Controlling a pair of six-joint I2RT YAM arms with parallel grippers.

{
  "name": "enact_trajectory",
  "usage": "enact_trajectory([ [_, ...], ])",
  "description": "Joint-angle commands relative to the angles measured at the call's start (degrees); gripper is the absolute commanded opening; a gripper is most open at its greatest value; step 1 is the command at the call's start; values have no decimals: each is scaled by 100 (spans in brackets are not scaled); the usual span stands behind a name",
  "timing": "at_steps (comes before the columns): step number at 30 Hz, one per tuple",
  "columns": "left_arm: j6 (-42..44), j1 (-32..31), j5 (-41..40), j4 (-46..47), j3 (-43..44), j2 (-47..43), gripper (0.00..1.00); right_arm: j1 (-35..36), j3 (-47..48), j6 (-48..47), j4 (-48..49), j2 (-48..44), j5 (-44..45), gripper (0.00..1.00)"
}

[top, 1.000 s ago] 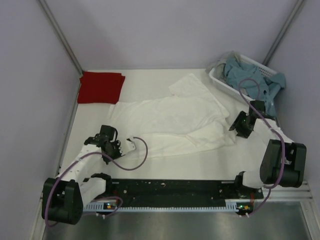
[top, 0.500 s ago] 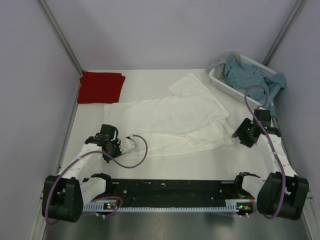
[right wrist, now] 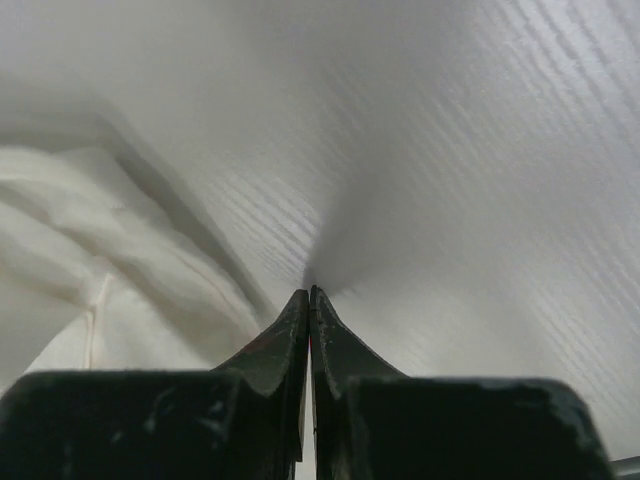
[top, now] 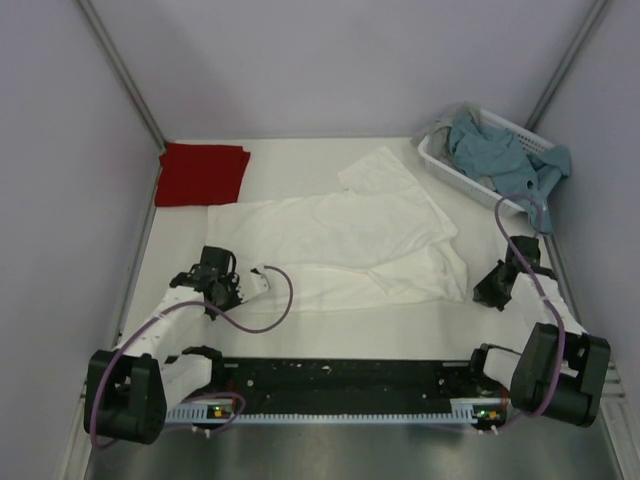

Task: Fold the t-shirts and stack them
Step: Fold the flattened tshirt in 1/3 of the way

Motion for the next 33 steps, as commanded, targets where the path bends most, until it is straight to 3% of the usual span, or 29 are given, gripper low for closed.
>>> enact_trajectory([
  [1, 215, 12, -327, 233, 113, 28, 0, -295, -62, 176, 184, -379, 184, 0],
  [7, 242, 12, -161, 110, 139, 11, 0, -321, 52, -51, 122, -466, -235, 2],
  [10, 198, 12, -90, 48, 209, 28, 0, -269, 228, -193, -115, -852, -466, 26],
  [14, 163, 12, -142, 66, 245, 37, 0, -66, 255, 123, -370, -1284, -623, 48],
  [22, 189, 12, -142, 57, 333, 11, 0, 566, 36, 914, -186, -819, -888, 53],
  [27, 171, 12, -116, 57, 333, 11, 0, 567, -342, 1134, 77, -775, -757, 51],
  [33, 180, 12, -221, 101, 350, 11, 0, 348, -448, 1196, 166, -686, -405, 7],
])
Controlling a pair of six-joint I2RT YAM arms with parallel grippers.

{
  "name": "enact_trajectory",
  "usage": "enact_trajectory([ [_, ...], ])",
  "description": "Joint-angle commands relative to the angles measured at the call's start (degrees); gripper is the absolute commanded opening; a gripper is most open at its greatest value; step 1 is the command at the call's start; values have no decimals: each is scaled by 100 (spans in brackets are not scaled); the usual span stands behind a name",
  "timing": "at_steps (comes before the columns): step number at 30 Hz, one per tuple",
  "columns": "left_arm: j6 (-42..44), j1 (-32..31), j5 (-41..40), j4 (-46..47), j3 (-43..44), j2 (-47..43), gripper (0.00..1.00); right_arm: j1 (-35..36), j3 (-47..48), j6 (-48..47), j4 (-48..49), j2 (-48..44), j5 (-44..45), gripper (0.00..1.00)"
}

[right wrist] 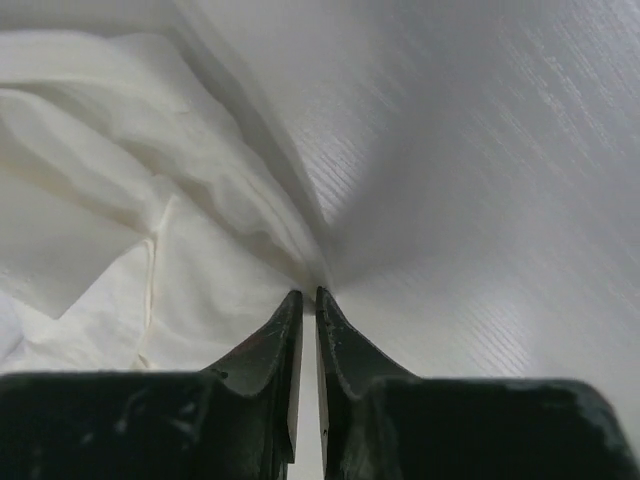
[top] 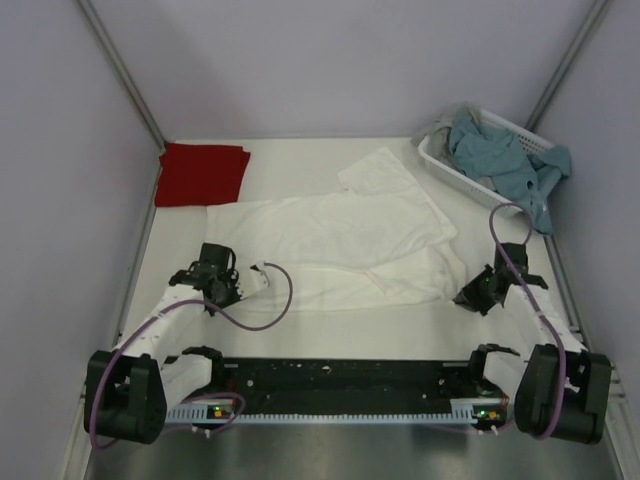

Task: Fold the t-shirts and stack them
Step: Fold the flattened tshirt in 1/3 of the way

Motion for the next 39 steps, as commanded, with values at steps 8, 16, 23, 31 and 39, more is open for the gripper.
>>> enact_trajectory([
  [8, 117, 12, -225, 314, 155, 61, 0, -835, -172, -75, 277, -200, 255, 0],
  [16, 135, 12, -181, 262, 147, 44, 0, -843, -75, -154, 172, -384, -61, 3],
  [23, 108, 12, -154, 306, 217, 88, 0, -554, 118, 205, -469, -1219, -113, 40],
  [31, 73, 12, -75, 236, 322, 62, 0, 88, -66, 944, -294, -1150, -9, 53],
  [39, 73, 12, -22, 235, 340, 149, 0, 97, -434, 1313, 224, -904, -8, 54],
])
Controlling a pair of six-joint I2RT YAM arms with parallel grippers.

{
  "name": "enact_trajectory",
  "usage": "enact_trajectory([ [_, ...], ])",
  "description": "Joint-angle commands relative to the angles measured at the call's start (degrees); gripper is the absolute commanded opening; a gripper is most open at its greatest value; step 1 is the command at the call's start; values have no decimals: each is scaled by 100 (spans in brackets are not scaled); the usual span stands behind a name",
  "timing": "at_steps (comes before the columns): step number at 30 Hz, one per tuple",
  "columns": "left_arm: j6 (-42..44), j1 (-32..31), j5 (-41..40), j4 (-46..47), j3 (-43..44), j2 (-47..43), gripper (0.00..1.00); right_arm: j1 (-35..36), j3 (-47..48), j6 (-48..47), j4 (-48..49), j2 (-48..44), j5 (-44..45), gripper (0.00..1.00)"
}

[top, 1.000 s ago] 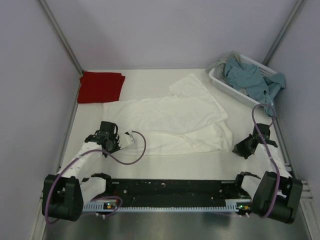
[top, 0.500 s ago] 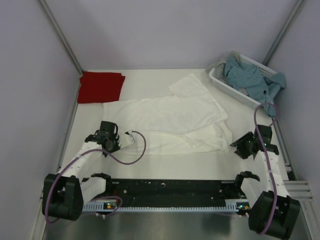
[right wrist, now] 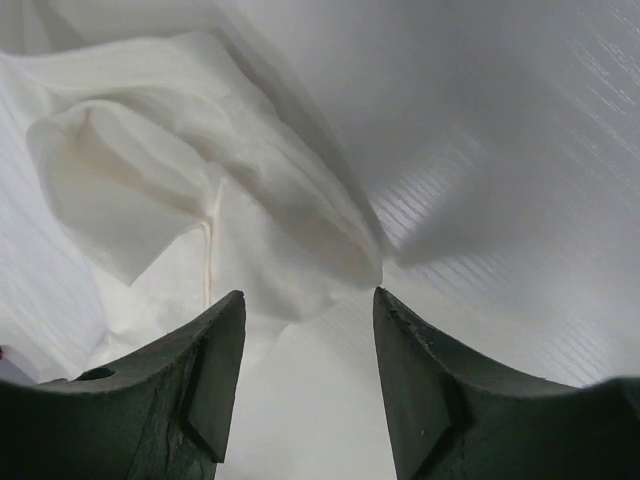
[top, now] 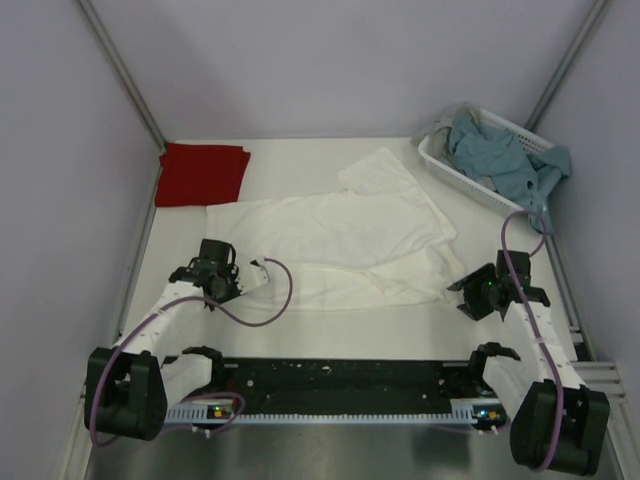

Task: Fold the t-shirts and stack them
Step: Fold the flattened tshirt in 1/3 of the way

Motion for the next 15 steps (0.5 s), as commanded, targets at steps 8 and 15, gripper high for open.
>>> enact_trajectory([
  [8, -36, 12, 89, 21, 253, 9, 0, 29, -289, 173, 575, 389, 413, 48],
  [15, -45, 12, 89, -5, 305, 0, 0, 29, -307, 31, 593, 539, 703, 36],
])
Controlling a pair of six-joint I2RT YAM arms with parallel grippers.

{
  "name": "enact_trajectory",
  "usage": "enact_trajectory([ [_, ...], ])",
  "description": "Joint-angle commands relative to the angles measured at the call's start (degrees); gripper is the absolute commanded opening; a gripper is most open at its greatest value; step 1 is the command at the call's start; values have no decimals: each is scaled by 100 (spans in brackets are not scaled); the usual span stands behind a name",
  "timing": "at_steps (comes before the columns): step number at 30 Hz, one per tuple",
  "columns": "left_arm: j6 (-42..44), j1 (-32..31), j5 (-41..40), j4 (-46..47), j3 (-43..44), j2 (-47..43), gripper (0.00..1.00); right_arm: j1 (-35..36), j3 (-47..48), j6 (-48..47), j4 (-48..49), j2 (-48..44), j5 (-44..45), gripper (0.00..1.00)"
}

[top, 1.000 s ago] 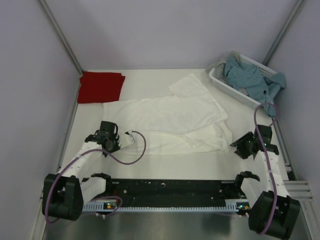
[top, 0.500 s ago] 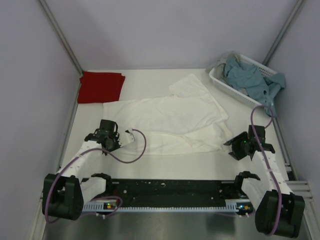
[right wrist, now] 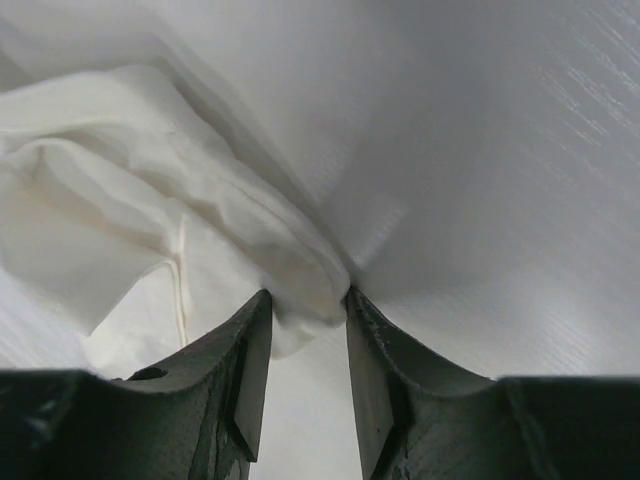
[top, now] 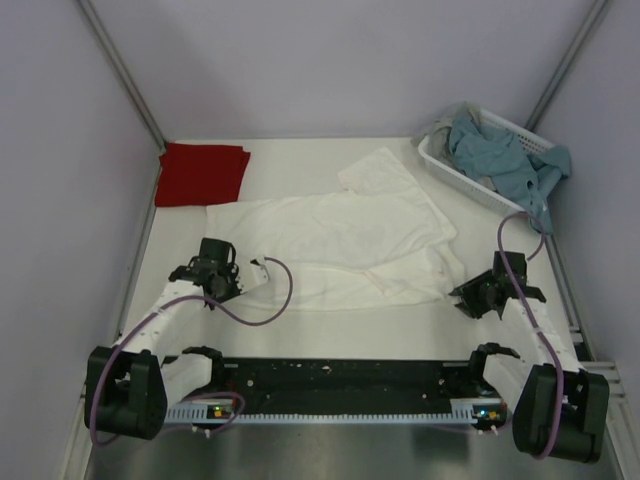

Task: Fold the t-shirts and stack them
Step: Fold the flattened tshirt in 1/3 of the way

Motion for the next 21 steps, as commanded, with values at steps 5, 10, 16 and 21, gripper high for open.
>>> enact_trajectory([
  [5, -60, 12, 109, 1, 257, -58, 0, 18, -5, -198, 47, 14, 643, 23],
  [10, -8, 12, 56, 10, 214, -76, 0, -34, 21, -374, -15, -29, 757, 0],
  [16, 168, 12, -102, 71, 29, -85, 0, -605, -84, -717, -278, -345, 748, 0],
  [21, 194, 12, 82, -104, 38, -67, 0, -623, -93, -787, -305, -382, 696, 22],
])
